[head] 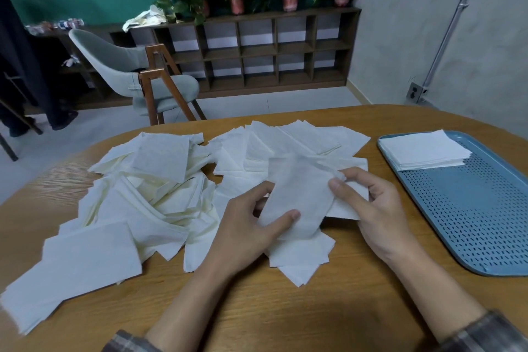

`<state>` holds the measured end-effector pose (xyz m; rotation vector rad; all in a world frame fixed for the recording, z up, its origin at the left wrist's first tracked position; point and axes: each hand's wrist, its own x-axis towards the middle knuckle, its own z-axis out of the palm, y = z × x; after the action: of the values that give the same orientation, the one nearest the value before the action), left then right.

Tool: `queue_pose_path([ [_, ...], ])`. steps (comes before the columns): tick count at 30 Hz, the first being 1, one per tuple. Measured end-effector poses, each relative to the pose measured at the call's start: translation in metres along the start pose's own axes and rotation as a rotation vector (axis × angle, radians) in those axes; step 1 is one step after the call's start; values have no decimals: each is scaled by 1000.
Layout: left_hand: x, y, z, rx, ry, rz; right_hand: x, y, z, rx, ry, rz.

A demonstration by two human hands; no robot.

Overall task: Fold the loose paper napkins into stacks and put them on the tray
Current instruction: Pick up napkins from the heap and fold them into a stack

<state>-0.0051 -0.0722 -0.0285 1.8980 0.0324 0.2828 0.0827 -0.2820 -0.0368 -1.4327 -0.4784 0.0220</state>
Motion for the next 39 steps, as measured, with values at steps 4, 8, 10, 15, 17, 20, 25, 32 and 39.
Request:
queue_pose_path([
  [4,4,1,-8,-160,83,-4,2,3,-3,89,25,77],
  [8,7,0,-14,-265,198,-9,1,2,-2,157,-67,210],
  [10,7,0,-13,-230,177,19,0,0,0,200,-110,268],
  [15,6,0,-9,-142,47,3,-3,-1,6,178,-197,300],
  [17,7,-1,-11,-142,29,-31,-2,-2,5,186,-205,316],
  [20,8,-2,-10,-89,26,-3,-1,-2,4,221,-222,343],
  [25,8,-4,-6,-82,84,1,-3,-3,9,124,-208,332],
  [32,8,-6,-6,-91,37,-34,-3,-2,10,84,-192,317],
  [39,9,-8,-5,-12,178,-24,-1,-1,6,285,-198,245],
])
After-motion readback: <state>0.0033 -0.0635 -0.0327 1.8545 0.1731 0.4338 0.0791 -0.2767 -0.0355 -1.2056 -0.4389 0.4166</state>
